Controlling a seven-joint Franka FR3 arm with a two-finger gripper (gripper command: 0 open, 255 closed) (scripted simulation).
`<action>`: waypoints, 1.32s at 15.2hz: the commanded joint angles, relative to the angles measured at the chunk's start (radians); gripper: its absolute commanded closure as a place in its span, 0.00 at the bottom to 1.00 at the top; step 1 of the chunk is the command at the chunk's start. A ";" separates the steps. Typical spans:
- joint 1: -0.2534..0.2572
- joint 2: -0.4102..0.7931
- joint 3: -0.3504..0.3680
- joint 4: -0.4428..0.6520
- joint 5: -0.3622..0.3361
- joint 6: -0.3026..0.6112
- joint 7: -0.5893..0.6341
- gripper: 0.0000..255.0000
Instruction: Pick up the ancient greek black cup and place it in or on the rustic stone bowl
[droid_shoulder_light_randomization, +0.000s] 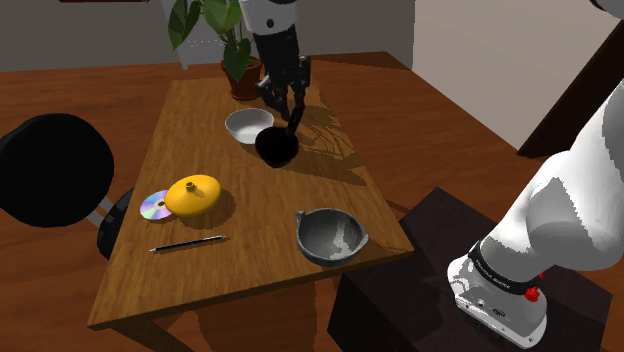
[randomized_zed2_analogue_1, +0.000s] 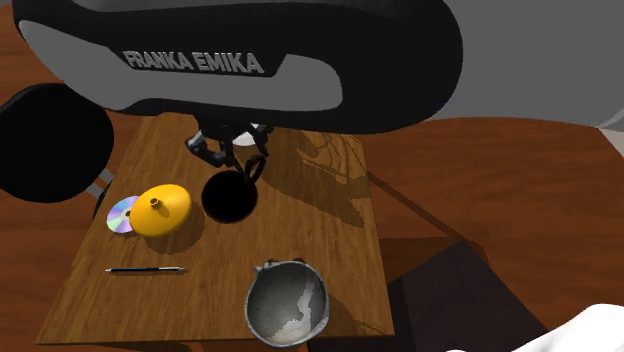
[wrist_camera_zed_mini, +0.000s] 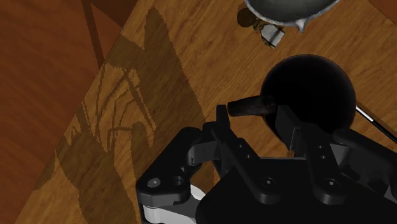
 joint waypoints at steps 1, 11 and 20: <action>-0.001 -0.079 0.003 -0.085 0.024 0.010 -0.001 1.00; 0.048 -0.483 0.008 -0.426 0.149 -0.038 0.003 1.00; 0.053 -0.479 0.017 -0.543 0.153 0.083 0.011 1.00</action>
